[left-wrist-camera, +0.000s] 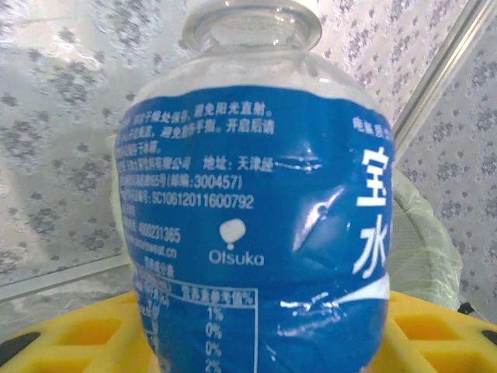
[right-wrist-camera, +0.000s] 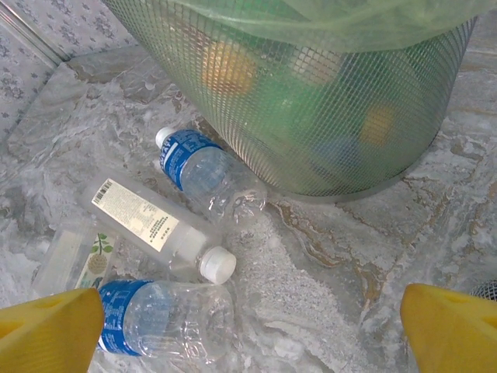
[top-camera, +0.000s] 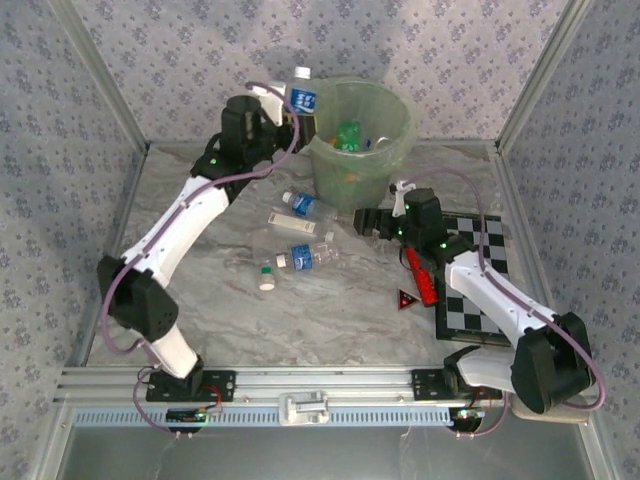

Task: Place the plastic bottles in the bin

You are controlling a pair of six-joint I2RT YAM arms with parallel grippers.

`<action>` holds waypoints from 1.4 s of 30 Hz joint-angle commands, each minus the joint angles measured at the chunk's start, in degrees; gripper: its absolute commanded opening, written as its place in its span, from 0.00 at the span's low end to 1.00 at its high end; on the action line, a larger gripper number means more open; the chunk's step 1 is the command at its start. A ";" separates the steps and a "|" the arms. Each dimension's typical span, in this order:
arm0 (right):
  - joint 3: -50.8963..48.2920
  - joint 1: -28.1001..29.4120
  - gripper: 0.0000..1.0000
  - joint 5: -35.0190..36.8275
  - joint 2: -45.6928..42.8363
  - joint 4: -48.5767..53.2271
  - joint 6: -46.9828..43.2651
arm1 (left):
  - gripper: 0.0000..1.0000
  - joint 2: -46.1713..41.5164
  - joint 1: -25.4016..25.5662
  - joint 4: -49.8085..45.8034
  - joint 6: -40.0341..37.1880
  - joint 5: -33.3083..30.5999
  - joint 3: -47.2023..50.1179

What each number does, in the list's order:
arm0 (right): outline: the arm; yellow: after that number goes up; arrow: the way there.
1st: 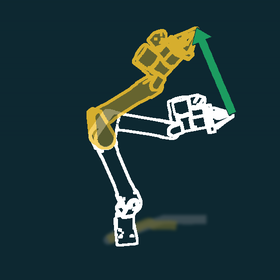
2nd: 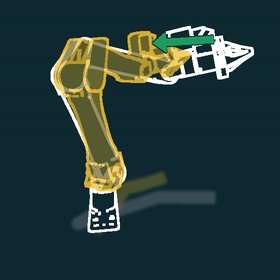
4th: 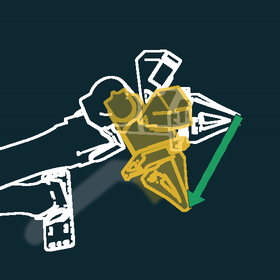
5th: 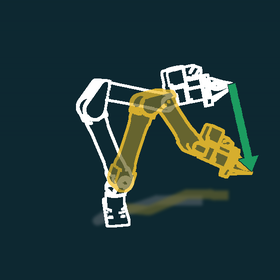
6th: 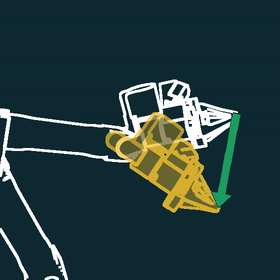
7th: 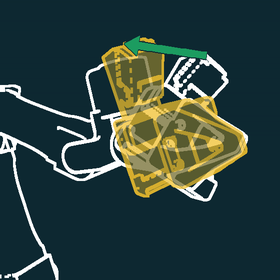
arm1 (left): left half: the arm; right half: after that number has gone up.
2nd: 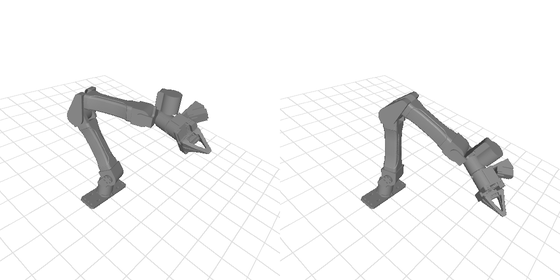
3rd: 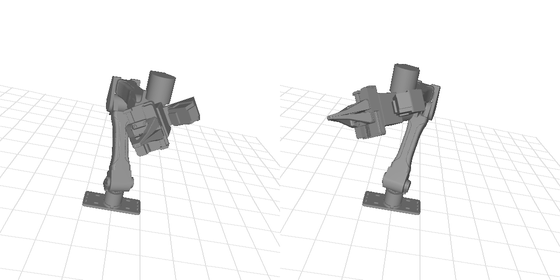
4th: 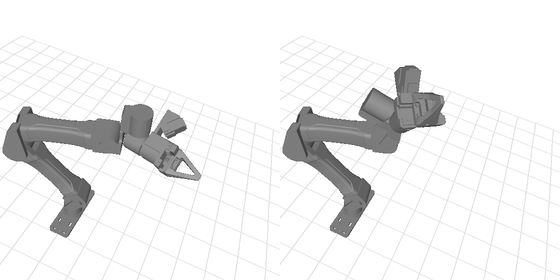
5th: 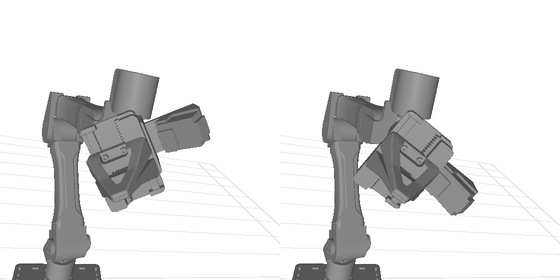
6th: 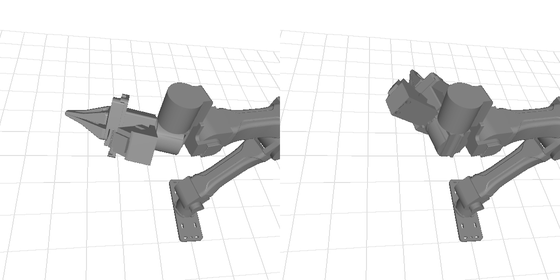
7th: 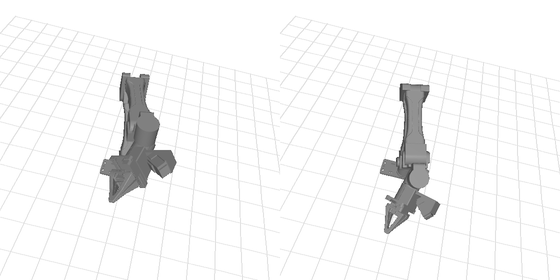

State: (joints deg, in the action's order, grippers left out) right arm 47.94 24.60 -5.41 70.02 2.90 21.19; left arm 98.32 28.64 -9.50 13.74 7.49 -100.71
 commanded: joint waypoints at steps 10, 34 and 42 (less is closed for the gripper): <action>-3.10 -0.79 1.00 0.22 -3.40 -0.49 -0.03 | 0.54 27.84 1.69 -29.85 -4.48 10.68 -45.93; -2.47 -0.96 1.00 0.16 -3.23 0.27 1.06 | 1.00 32.62 2.47 -32.63 -1.13 11.66 -59.15; -1.23 1.33 1.00 -2.83 -0.66 -1.81 0.49 | 1.00 17.40 2.56 -22.80 -2.47 8.96 -34.99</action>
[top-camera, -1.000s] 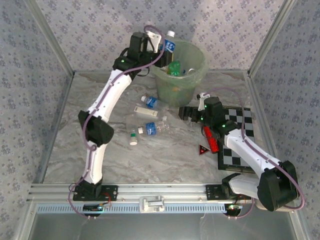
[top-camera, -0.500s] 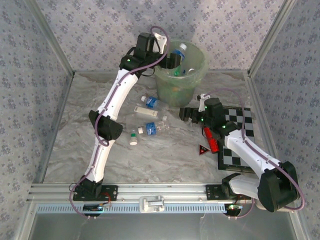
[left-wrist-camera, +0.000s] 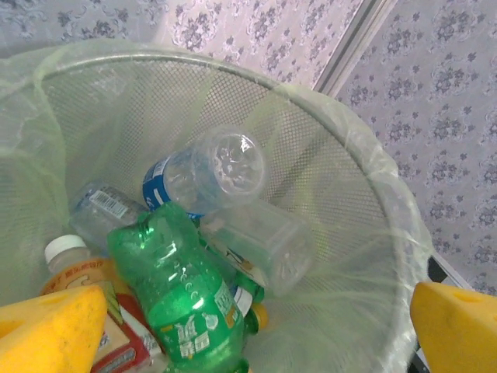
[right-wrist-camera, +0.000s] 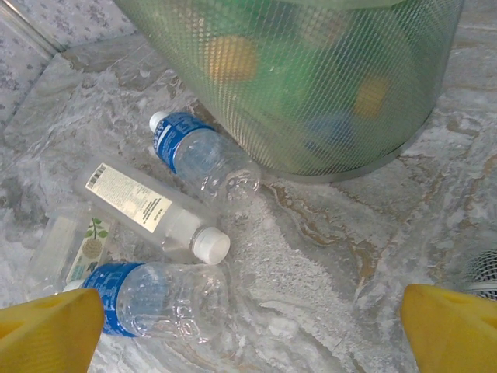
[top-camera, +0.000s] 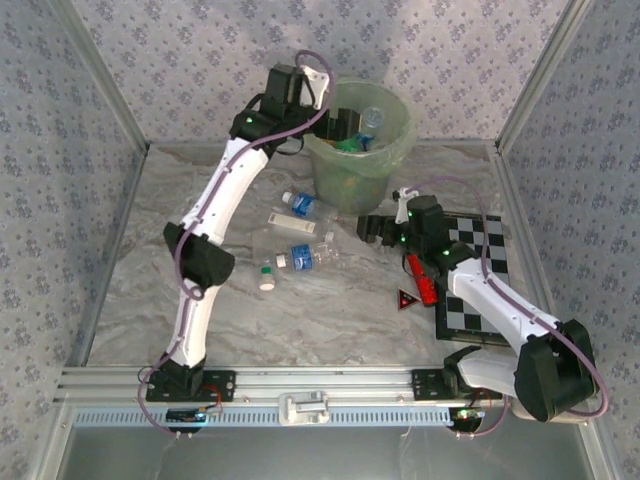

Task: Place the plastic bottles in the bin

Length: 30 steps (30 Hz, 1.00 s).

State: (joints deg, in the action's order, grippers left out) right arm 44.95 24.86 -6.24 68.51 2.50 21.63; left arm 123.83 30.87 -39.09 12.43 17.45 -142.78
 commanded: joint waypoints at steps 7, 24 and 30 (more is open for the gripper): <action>4.91 4.71 1.00 -5.41 6.59 -2.39 -1.78 | 1.00 -30.09 -0.06 30.40 -0.94 -14.09 47.64; 20.44 15.56 1.00 -4.79 26.27 5.46 -8.26 | 1.00 -59.32 -11.28 35.36 17.46 -32.66 101.20; 22.90 17.14 1.00 -6.74 31.15 7.29 -8.77 | 1.00 -63.82 -13.19 36.02 25.51 -36.51 109.27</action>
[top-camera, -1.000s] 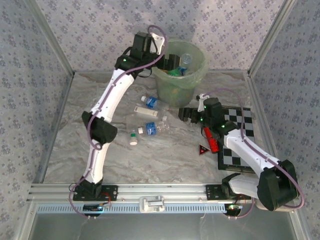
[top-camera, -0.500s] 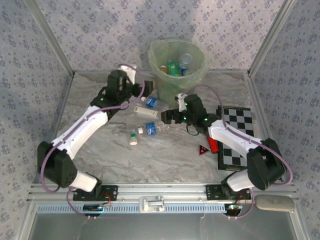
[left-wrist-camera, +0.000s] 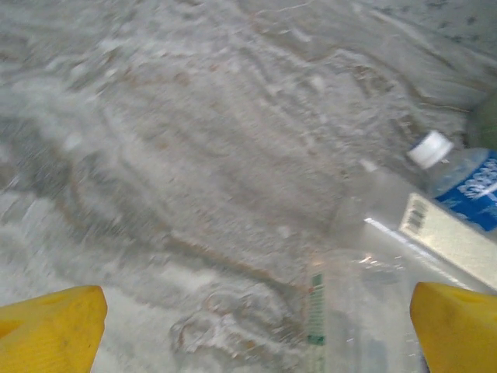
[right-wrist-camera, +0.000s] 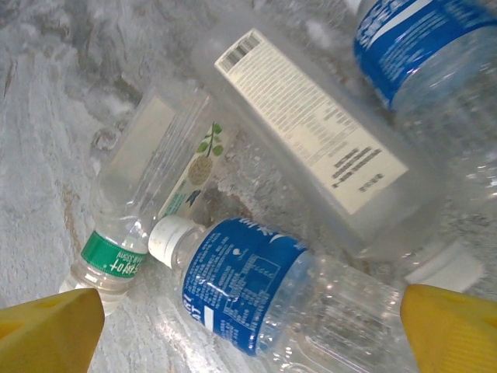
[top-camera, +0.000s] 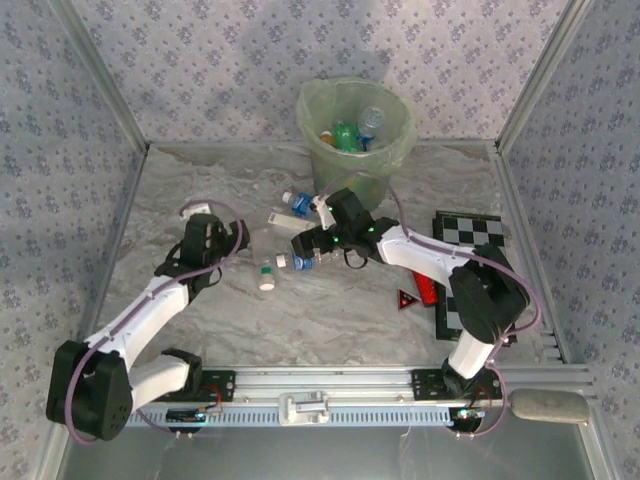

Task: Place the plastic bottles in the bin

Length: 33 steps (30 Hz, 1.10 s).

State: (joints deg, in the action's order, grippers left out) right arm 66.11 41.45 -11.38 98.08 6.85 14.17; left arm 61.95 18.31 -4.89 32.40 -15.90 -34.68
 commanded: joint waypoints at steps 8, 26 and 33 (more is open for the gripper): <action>5.96 0.64 1.00 0.68 5.48 5.87 -3.66 | 1.00 -0.51 -1.61 3.53 7.85 -1.22 2.30; 2.72 3.37 1.00 6.74 4.25 10.89 -7.58 | 1.00 2.66 -1.62 4.75 9.41 1.08 0.84; -0.22 5.49 1.00 8.58 1.18 13.28 -8.06 | 1.00 3.34 -1.61 4.89 9.51 1.61 0.32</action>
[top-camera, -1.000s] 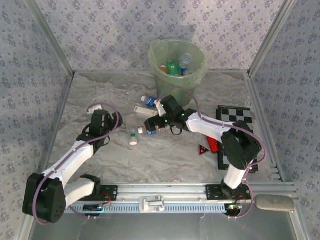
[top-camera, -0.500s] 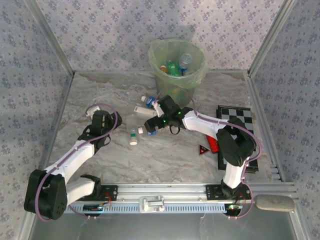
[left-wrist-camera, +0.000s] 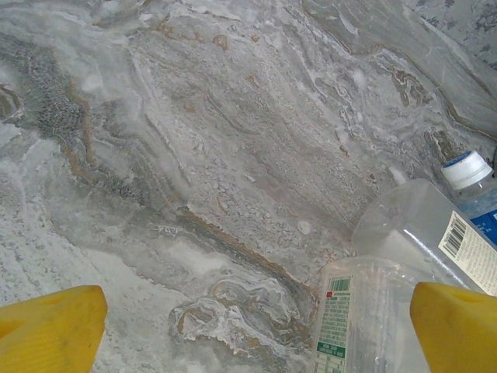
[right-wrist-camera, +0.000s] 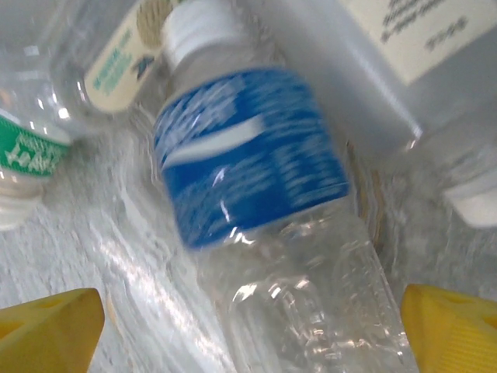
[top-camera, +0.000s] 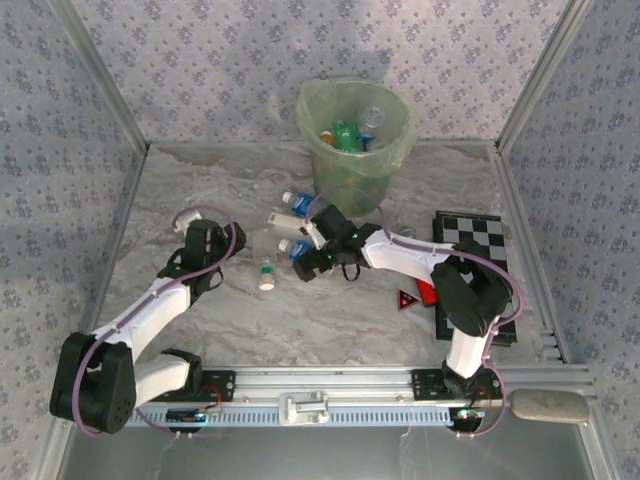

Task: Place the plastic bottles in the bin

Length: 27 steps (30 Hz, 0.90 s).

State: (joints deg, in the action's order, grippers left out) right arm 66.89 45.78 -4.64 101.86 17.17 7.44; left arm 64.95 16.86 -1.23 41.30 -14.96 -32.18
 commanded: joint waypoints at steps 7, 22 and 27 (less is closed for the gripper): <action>0.59 1.95 1.00 6.93 -0.15 3.66 -2.43 | 1.00 0.83 -0.21 1.37 0.77 1.16 -2.71; 3.95 2.39 0.88 5.96 5.36 3.01 -8.40 | 1.00 -1.34 -0.20 0.18 0.83 0.23 -1.50; 4.11 2.97 0.82 6.41 6.83 2.65 -9.62 | 1.00 -1.23 -0.19 0.40 0.89 0.28 -1.48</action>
State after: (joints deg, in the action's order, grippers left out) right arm 69.41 47.99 1.72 107.42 19.14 -0.10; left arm 64.79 16.86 -1.43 41.67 -14.37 -33.50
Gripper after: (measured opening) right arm 0.821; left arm 0.998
